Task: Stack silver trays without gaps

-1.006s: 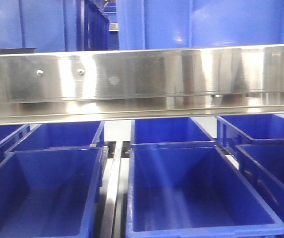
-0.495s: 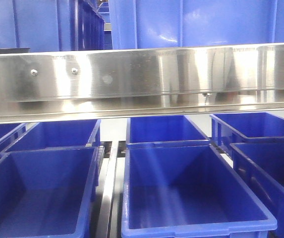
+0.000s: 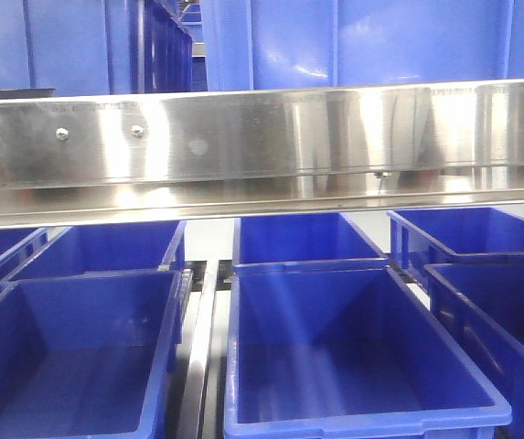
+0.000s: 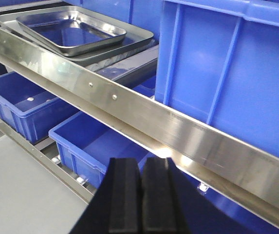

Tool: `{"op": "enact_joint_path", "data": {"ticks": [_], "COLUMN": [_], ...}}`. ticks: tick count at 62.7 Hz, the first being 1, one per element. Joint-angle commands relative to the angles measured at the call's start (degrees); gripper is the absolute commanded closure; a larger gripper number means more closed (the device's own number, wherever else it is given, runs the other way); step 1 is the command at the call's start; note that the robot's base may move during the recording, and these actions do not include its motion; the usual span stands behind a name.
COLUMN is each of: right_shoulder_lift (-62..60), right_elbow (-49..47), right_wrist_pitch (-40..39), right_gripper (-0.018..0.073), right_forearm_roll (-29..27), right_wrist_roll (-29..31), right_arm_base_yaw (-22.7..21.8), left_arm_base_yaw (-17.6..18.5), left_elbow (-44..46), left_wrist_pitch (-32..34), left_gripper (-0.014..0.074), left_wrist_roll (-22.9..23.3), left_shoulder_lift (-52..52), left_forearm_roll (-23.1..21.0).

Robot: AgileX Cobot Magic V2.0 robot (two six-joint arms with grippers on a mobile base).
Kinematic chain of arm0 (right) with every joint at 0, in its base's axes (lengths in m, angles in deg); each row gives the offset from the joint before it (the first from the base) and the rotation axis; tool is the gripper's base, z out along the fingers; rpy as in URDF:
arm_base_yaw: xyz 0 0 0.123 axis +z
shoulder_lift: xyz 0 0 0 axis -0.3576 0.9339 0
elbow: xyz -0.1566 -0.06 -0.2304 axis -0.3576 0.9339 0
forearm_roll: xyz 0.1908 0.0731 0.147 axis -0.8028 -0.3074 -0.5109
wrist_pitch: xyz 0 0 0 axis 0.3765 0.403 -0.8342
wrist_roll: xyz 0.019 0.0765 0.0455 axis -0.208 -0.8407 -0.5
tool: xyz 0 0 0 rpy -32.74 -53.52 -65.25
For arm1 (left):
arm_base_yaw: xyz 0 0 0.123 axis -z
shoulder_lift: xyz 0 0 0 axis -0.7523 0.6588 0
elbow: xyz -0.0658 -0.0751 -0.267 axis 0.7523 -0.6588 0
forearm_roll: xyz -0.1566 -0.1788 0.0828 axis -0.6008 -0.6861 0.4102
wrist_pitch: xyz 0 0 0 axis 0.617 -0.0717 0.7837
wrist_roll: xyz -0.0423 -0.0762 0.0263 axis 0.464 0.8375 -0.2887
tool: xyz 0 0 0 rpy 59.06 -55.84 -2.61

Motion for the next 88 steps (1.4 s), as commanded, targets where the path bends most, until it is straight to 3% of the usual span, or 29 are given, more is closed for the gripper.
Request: {"op": "enact_joint_path", "data": {"ticks": [1, 35, 45, 54, 64, 79, 88], "right_shoulder_lift": [-0.4, -0.7, -6.8, -15.7, -24.5, -35.7, -42.8], "right_elbow": [-1.7, -1.1, 4.2, 14.6, 25.7, 37.3, 43.6], "right_wrist_pitch": [-4.3, -4.0, -5.2, -8.9, -14.3, -18.5, -23.5], "right_gripper": [0.0509, 0.0509, 0.0509, 0.0509, 0.0509, 0.0509, 0.0509], "right_forearm_roll": [1.0, 2.5, 0.8, -3.0, -6.5, -8.8, -9.0], "right_wrist_roll": [0.4, 0.4, 1.0, 6.8, 10.9, 10.9, 11.0], "right_arm_base_yaw": [-0.4, -1.0, -10.3, -23.3, -33.2, -41.9, -42.6], "left_arm_base_yaw": [-0.1, -0.1, -0.1, -0.1, -0.1, -0.1, -0.1], "left_elbow": [0.1, 0.1, 0.1, 0.1, 0.1, 0.1, 0.1], "left_wrist_pitch": [5.7, 5.7, 5.7, 5.7, 5.7, 5.7, 5.7], "left_gripper": [0.0644, 0.0644, 0.0644, 0.0644, 0.0644, 0.0644, 0.0644], "left_wrist_roll": [-0.1, -0.1, -0.1, -0.1, -0.1, -0.1, -0.1], "left_shoulder_lift": [-0.6, -0.6, -0.6, -0.6, -0.6, -0.6, -0.6], "left_forearm_roll": [-0.6, -0.6, -0.6, -0.6, -0.6, -0.6, -0.6]}}
